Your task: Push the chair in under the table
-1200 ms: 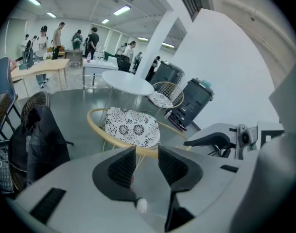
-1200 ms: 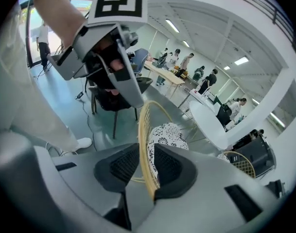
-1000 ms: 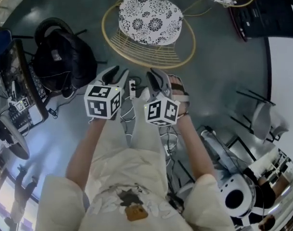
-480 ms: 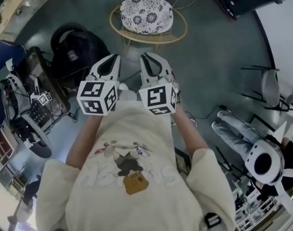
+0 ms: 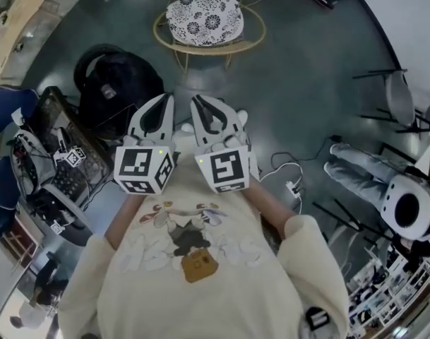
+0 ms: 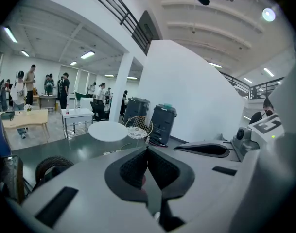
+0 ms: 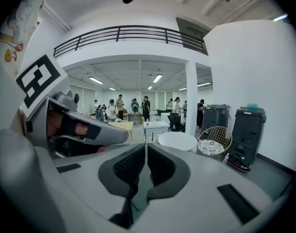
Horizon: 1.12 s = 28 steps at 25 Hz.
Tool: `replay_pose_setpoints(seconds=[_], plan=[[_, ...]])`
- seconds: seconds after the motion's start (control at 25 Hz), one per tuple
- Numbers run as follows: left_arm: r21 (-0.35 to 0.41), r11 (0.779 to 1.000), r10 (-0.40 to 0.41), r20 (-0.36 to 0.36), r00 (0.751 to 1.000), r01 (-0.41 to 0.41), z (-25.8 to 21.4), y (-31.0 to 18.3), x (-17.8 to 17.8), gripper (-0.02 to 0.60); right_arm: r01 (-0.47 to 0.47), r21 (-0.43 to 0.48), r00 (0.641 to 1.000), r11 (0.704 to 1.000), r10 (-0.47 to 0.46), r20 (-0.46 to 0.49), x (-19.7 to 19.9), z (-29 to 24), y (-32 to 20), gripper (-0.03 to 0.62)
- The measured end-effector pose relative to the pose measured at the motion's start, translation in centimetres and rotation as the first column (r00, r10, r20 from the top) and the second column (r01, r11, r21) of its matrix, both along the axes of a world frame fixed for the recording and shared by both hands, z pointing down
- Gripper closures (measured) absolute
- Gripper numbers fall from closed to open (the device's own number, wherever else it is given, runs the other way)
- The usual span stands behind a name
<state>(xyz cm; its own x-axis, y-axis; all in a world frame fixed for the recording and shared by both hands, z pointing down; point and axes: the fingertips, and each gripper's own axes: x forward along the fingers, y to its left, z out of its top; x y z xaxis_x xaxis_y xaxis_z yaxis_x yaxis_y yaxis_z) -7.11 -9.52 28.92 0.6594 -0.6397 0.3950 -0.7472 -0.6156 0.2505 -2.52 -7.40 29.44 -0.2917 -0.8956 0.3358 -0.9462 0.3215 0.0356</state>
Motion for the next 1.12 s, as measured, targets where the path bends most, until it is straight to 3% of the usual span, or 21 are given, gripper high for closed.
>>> replay_pose_setpoints(seconds=[0.44, 0.6, 0.76, 1.12], plan=[[0.022, 1.000, 0.006, -0.014, 1.000, -0.006, -0.7, 0.6, -0.2, 0.572, -0.030, 0.022, 1.000, 0.999, 0.030, 0.009, -0.3, -1.4, -0.9, 0.585], [-0.007, 1.000, 0.014, -0.018, 1.000, -0.015, -0.2, 0.9, 0.0, 0.572, -0.050, 0.008, 0.999, 0.999, 0.050, 0.021, 0.2, -1.0, -0.7, 0.585], [-0.049, 0.998, 0.044, -0.069, 0.997, -0.048, 0.2, 1.2, 0.6, 0.572, -0.072, -0.011, 0.997, 0.997, 0.072, 0.030, 0.8, -0.5, -0.5, 0.585], [-0.081, 0.994, 0.067, -0.076, 0.995, -0.073, 1.0, 1.2, 1.4, 0.572, -0.086, -0.041, 0.996, 0.995, 0.086, -0.004, 1.2, 0.5, -0.6, 0.585]])
